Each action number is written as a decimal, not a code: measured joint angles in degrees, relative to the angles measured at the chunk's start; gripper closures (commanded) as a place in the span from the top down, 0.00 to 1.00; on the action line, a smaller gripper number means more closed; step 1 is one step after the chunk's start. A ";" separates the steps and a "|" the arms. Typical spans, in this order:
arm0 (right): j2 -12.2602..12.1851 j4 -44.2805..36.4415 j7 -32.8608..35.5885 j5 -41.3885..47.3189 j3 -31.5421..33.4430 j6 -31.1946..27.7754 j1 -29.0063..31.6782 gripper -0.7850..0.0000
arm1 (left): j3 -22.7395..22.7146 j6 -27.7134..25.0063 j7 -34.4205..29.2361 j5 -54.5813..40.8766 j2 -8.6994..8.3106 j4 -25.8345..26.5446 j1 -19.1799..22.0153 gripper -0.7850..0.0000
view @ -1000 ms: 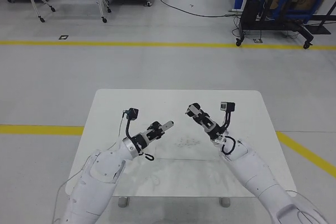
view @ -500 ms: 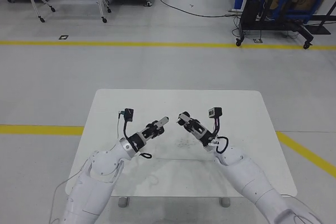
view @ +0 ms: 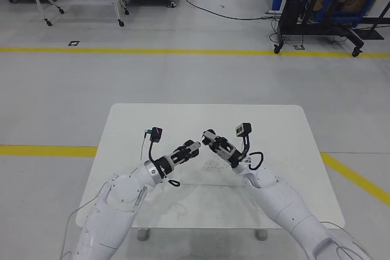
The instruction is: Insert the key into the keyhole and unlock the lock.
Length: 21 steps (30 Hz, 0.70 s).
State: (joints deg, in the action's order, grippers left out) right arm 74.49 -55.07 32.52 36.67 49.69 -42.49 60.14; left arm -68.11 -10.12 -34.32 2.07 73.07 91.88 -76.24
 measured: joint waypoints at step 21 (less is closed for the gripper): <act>1.66 2.23 3.18 0.48 1.22 0.38 -0.39 0.00 | 0.71 1.73 1.32 1.72 -0.38 -0.46 0.54 0.10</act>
State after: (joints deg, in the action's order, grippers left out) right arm 76.15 -52.84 35.71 37.15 50.92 -42.11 59.75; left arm -67.40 -8.40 -33.00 3.79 72.70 91.43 -75.70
